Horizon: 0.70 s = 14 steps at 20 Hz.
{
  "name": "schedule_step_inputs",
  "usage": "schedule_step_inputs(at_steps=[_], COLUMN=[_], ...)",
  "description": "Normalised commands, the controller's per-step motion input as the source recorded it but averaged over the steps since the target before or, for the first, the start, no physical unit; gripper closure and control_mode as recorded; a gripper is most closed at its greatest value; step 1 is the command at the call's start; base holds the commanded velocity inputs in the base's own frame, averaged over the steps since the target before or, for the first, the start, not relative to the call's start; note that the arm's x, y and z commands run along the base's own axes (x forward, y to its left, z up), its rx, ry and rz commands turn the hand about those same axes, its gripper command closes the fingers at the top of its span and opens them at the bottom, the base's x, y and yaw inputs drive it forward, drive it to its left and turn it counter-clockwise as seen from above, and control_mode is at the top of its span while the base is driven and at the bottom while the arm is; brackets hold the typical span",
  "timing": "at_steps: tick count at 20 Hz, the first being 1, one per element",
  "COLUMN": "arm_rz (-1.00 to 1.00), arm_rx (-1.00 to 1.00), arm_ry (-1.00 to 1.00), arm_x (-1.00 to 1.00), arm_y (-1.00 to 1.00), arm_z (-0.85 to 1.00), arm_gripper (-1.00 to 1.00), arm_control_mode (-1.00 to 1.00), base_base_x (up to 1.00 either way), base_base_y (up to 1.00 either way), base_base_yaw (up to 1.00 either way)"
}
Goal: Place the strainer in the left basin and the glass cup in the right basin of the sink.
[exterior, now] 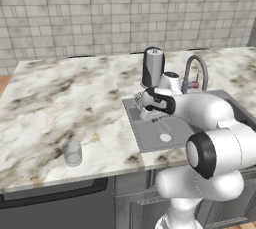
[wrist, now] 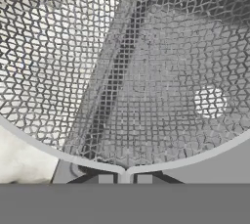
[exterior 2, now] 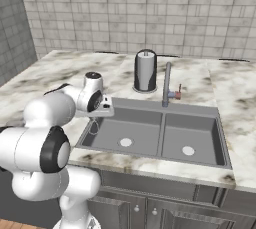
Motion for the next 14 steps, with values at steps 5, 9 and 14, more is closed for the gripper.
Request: schedule_step_inputs(at_steps=[5,9,14], arm_rz=[0.00,0.00,0.00], arm_rx=[-0.19,-0.06,-0.01], arm_ry=[0.12,0.03,0.00], arm_x=[0.10,-0.01,-0.01], arm_y=[-0.26,-0.36,-0.36], arm_z=[-0.01,0.00,0.00], arm_gripper=[1.00,1.00,1.00], arm_control_mode=[-1.00,-1.00,-1.00], base_base_x=[0.00,0.00,0.00], base_base_y=[0.00,0.00,0.00], base_base_yaw=[0.00,0.00,0.00])
